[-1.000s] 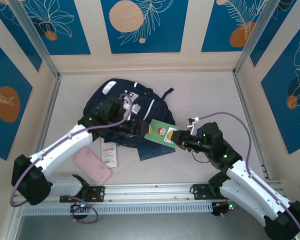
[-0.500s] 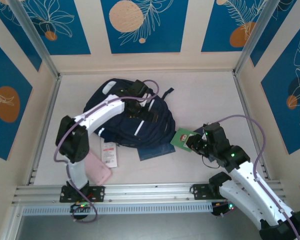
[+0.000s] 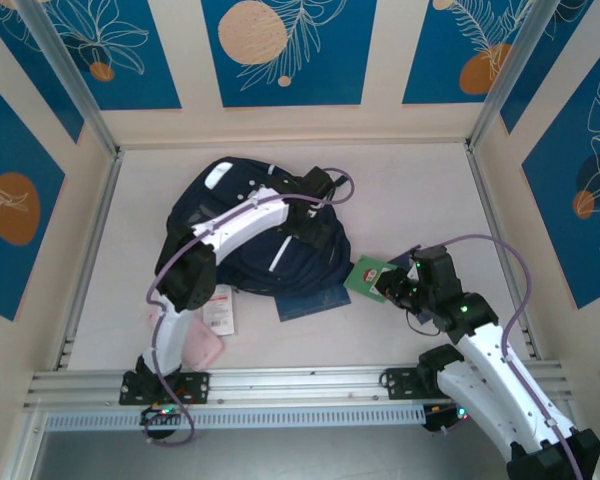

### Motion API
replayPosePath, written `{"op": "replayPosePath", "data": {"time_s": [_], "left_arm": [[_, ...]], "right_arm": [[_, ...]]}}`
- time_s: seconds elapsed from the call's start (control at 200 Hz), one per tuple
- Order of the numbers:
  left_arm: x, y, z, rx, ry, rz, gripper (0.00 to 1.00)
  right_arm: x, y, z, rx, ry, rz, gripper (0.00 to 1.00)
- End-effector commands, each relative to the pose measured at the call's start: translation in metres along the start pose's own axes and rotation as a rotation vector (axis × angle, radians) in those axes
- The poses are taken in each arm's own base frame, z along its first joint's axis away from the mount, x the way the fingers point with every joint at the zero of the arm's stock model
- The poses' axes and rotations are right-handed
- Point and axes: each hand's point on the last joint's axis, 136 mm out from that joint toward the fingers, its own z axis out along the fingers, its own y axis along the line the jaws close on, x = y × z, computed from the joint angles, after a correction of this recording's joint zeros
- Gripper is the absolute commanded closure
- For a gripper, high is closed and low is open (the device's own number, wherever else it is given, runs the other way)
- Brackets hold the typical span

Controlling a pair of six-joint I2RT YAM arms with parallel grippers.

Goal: Pack the student bag
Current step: Open the student bag at the center of the table, then place the book in the student bag.

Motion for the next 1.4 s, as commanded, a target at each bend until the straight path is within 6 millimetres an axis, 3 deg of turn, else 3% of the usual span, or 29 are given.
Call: {"op": "replayPosePath", "data": {"time_s": [0.0,0.06,0.2,0.295,0.405,0.65,0.92,1.23,1.395], "left_arm": [[0.005,0.008,0.005,-0.066,0.039,0.021,0.12],[0.006,0.012,0.01,-0.096,0.051,0.023,0.22],[0.002,0.014,0.007,-0.098,0.036,0.028,0.62],[-0.004,0.013,-0.007,-0.073,0.009,0.032,0.83],[-0.011,0.019,-0.029,-0.039,-0.024,0.022,1.0],[-0.02,0.034,-0.1,0.125,-0.133,0.002,1.0],[-0.025,0.07,-0.176,0.152,-0.308,0.01,1.0],[-0.035,0.07,-0.218,0.269,-0.431,0.012,1.0],[-0.038,0.071,-0.237,0.287,-0.481,0.017,1.0]], "right_arm": [[0.002,0.012,0.0,-0.078,0.016,-0.017,1.0],[0.002,0.012,0.0,-0.082,0.019,-0.013,1.0],[0.003,0.023,-0.002,-0.133,0.032,-0.035,1.0],[0.002,0.03,-0.007,-0.156,0.032,-0.05,1.0],[-0.003,0.038,-0.014,-0.171,0.016,-0.068,1.0],[-0.013,0.07,-0.021,-0.263,0.023,-0.08,1.0],[-0.021,0.109,-0.007,-0.368,0.083,-0.058,1.0],[-0.031,0.177,0.019,-0.481,0.135,-0.071,1.0],[-0.039,0.207,0.043,-0.489,0.128,-0.038,1.0]]}}
